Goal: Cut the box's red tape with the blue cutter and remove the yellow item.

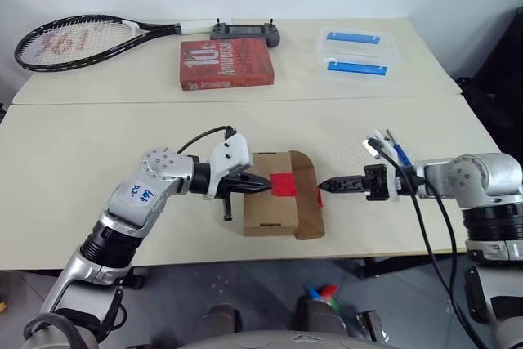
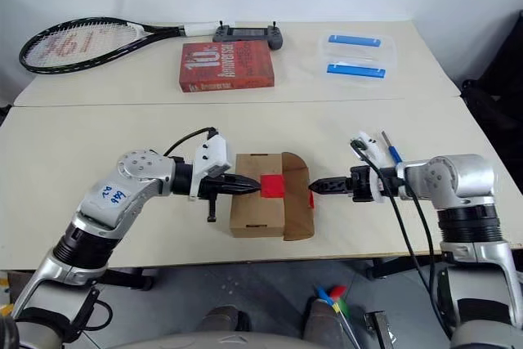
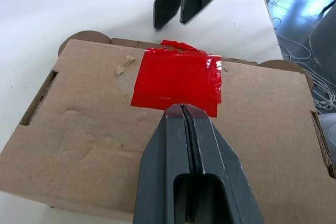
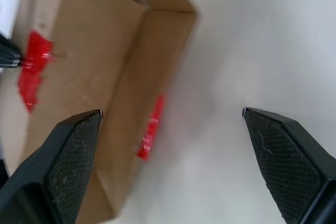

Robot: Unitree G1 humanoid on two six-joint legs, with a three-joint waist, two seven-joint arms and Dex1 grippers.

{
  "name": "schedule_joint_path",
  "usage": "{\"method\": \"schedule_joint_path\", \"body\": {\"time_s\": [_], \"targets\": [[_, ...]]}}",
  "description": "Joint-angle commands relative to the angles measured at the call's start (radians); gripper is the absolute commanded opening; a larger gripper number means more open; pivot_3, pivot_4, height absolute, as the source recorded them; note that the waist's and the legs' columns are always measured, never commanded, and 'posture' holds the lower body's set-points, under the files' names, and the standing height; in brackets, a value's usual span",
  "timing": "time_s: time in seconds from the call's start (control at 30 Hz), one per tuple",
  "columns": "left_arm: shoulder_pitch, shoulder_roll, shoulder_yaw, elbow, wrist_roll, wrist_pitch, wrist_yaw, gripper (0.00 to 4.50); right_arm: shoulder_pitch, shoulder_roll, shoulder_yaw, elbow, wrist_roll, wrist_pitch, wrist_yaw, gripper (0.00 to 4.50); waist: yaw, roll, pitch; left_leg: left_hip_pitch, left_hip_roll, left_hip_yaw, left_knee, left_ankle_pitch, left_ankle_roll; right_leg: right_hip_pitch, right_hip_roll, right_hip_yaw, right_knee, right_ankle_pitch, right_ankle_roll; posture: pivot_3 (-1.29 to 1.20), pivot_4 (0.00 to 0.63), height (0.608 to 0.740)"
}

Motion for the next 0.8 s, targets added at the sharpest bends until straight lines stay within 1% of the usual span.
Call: {"method": "schedule_joint_path", "body": {"time_s": [0.03, 0.23, 0.27, 0.3, 0.33, 0.6, 0.73, 0.8], "targets": [[0.028, 0.011, -0.041, 0.008, 0.032, 0.031, -0.003, 0.00, 0.006, 0.047, 0.050, -0.030, 0.026, 0.040, 0.016, 3.90, -0.002, 0.000, 0.000, 0.000, 0.000, 0.000, 0.000, 0.000, 0.000, 0.000, 0.000, 0.000, 0.000, 0.000, 0.000, 0.00, 0.150, 0.740], [0.035, 0.014, -0.036, -0.006, 0.029, 0.042, 0.004, 0.00, 0.004, 0.087, 0.049, -0.024, 0.015, 0.059, -0.007, 1.84, -0.005, 0.000, 0.000, -0.001, 0.000, 0.000, 0.000, 0.000, 0.000, 0.000, 0.000, 0.000, 0.000, 0.000, 0.000, 0.00, 0.150, 0.740], [0.036, 0.014, -0.036, -0.008, 0.029, 0.044, 0.005, 0.00, 0.002, 0.091, 0.047, -0.016, 0.013, 0.060, -0.009, 1.56, -0.005, 0.000, 0.000, -0.001, 0.000, 0.000, 0.000, 0.000, 0.000, 0.000, 0.000, 0.000, 0.000, 0.000, 0.000, 0.00, 0.150, 0.740], [0.039, 0.015, -0.035, -0.012, 0.028, 0.046, 0.006, 0.00, -0.003, 0.096, 0.047, -0.001, 0.008, 0.064, -0.015, 1.10, -0.005, 0.000, 0.000, -0.001, 0.000, 0.000, 0.000, 0.000, 0.000, 0.000, 0.000, 0.000, 0.000, 0.000, 0.000, 0.00, 0.150, 0.740], [0.041, 0.015, -0.033, -0.016, 0.026, 0.048, 0.009, 0.00, -0.014, 0.110, 0.038, 0.025, 0.001, 0.075, -0.031, 0.81, -0.006, 0.000, 0.000, -0.001, 0.000, 0.000, 0.000, 0.000, 0.000, 0.000, 0.000, 0.000, 0.000, 0.000, 0.000, 0.00, 0.150, 0.740], [0.048, 0.011, -0.030, -0.031, 0.025, 0.059, 0.021, 0.00, -0.050, 0.143, 0.058, 0.088, -0.013, 0.075, -0.032, 0.81, -0.016, 0.000, 0.000, -0.001, 0.000, 0.000, 0.000, 0.000, 0.000, 0.000, 0.000, 0.000, 0.000, 0.000, 0.000, 0.00, 0.150, 0.740], [0.054, 0.011, -0.026, -0.039, 0.025, 0.063, 0.026, 0.00, -0.046, 0.137, 0.085, 0.087, -0.024, 0.062, -0.025, 0.03, -0.017, -0.001, 0.000, 0.000, 0.000, 0.000, 0.000, 0.000, 0.000, 0.000, 0.000, 0.000, 0.000, 0.000, 0.000, 0.00, 0.150, 0.740], [0.057, 0.008, -0.024, -0.041, 0.024, 0.062, 0.029, 0.00, -0.041, 0.135, 0.085, 0.080, -0.025, 0.063, -0.029, 0.03, -0.017, -0.001, 0.000, 0.000, 0.000, 0.000, 0.001, 0.000, 0.000, 0.001, 0.000, 0.000, 0.000, 0.000, 0.000, 0.00, 0.150, 0.740]]}}
